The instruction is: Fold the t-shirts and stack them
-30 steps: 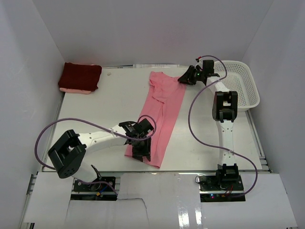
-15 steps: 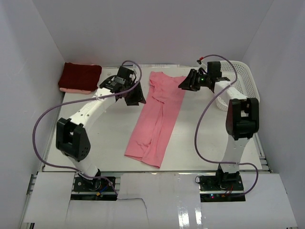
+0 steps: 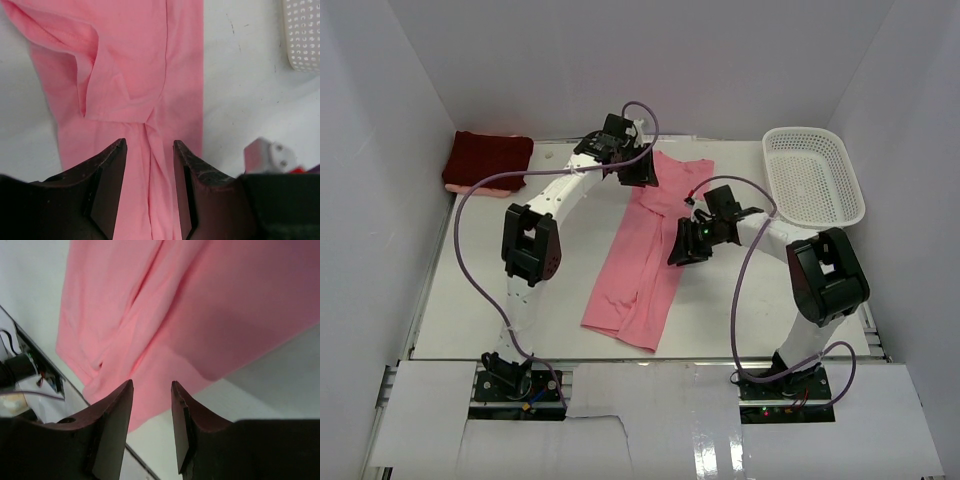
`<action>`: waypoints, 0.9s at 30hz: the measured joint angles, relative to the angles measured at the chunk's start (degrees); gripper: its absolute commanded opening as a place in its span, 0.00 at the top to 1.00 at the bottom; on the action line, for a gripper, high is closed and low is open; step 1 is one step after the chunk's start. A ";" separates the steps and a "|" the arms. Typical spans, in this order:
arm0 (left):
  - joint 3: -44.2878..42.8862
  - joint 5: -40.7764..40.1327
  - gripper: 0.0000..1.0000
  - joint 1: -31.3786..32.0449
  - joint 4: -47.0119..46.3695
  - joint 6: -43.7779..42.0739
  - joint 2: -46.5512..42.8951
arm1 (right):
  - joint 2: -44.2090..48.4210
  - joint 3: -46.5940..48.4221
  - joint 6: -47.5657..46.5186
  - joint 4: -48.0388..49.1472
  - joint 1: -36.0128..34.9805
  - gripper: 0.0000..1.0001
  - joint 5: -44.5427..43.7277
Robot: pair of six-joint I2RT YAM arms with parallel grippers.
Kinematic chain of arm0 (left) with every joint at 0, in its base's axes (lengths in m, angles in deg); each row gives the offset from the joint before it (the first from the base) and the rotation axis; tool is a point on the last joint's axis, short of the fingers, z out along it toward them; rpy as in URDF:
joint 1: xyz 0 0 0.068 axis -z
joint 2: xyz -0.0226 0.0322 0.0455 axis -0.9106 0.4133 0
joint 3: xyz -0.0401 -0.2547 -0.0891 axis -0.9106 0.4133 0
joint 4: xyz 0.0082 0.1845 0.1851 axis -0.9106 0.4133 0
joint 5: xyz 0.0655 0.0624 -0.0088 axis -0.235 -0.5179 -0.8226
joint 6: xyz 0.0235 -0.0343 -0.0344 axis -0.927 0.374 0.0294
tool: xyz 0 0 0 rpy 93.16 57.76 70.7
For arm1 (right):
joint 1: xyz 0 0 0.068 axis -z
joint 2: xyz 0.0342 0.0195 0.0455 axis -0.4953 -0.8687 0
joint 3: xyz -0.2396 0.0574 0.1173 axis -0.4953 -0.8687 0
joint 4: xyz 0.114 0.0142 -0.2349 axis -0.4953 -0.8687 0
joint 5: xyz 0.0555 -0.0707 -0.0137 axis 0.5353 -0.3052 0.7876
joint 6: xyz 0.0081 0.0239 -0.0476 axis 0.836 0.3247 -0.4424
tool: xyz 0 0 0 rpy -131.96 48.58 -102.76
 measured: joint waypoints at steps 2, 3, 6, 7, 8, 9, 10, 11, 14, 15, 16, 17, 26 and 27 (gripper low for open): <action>-1.86 1.25 0.47 -0.07 -0.37 -1.25 1.53 | 1.40 -2.60 0.59 0.24 -2.82 0.57 -0.02; -2.80 1.86 0.47 -0.09 -0.57 -1.73 2.29 | 2.32 -3.96 0.98 0.37 -4.07 0.58 -0.07; -4.72 3.72 0.47 -0.09 -2.80 -2.91 4.15 | 4.37 -6.56 2.19 0.70 -6.23 0.58 -0.07; -4.74 4.28 0.47 -0.11 -3.76 -3.13 4.55 | 5.01 -7.41 2.49 0.90 -7.02 0.58 -0.11; -4.74 4.74 0.47 -0.11 -4.55 -3.17 5.01 | 5.33 -8.02 2.91 1.27 -7.52 0.59 -0.15; -4.72 5.22 0.47 -0.13 -5.42 -3.19 5.44 | 5.55 -8.57 3.32 1.66 -7.98 0.60 -0.22; -4.70 5.84 0.47 -0.26 -6.36 -3.17 6.05 | 5.70 -9.07 3.61 1.95 -8.39 0.61 -0.33; -4.68 6.29 0.47 -0.44 -7.32 -3.10 6.69 | 5.84 -9.62 3.85 2.23 -8.72 0.62 -0.35; -4.72 7.78 0.47 -0.57 -10.40 -2.84 8.92 | 6.29 -11.61 4.92 3.13 -9.68 0.72 -0.68; -4.74 8.26 0.47 -0.63 -11.19 -2.71 9.90 | 6.36 -12.11 5.27 3.48 -9.94 0.86 -0.68; -4.74 8.61 0.47 -0.66 -11.80 -2.58 10.75 | 6.36 -12.55 5.66 3.93 -10.10 0.91 -0.68; -4.76 8.90 0.47 -0.68 -12.48 -2.40 11.72 | 6.36 -12.87 6.14 4.37 -10.29 0.92 -0.66; -4.50 9.66 0.47 -1.31 -16.24 -1.33 16.52 | 6.21 -15.47 9.55 9.60 -11.10 0.92 -0.09; -4.39 9.62 0.47 -1.53 -16.37 -1.33 16.52 | 6.10 -15.47 9.57 9.73 -11.10 0.92 -0.13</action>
